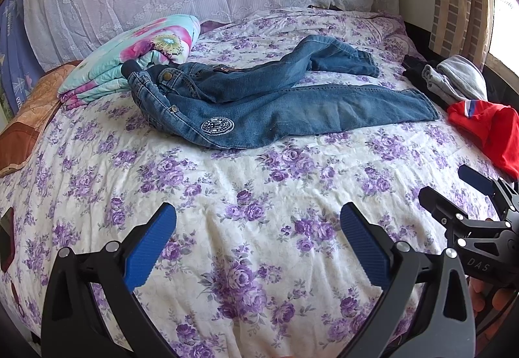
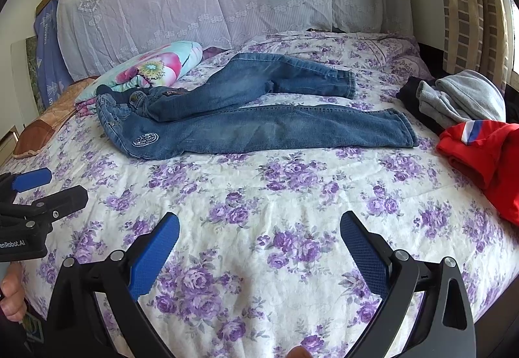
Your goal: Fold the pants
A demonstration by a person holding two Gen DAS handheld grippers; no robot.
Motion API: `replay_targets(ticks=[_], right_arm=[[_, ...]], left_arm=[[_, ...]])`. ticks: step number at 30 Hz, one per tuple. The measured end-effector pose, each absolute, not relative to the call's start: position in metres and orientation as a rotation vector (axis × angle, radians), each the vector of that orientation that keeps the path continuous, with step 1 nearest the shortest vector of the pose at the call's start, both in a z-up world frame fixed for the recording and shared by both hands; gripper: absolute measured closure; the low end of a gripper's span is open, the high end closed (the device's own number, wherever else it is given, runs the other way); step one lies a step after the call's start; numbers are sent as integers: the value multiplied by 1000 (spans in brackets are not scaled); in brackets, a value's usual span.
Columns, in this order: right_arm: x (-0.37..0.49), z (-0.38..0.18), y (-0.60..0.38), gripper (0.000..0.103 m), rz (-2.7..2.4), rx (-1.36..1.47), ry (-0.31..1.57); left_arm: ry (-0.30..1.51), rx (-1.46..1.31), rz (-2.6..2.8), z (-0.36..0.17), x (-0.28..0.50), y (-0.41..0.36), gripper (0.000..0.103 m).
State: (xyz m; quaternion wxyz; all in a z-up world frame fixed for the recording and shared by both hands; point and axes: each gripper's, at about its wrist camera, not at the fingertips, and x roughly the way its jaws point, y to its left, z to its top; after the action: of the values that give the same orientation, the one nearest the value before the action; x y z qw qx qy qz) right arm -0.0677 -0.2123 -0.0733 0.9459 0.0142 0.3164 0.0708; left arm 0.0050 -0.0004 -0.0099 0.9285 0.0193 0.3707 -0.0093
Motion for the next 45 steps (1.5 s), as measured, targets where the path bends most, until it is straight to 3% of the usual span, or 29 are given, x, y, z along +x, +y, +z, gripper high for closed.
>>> replay_targets(ticks=[45], right_arm=[[-55, -87, -217, 3, 144, 37, 685]], left_arm=[[793, 51, -23, -19, 16, -1, 4]])
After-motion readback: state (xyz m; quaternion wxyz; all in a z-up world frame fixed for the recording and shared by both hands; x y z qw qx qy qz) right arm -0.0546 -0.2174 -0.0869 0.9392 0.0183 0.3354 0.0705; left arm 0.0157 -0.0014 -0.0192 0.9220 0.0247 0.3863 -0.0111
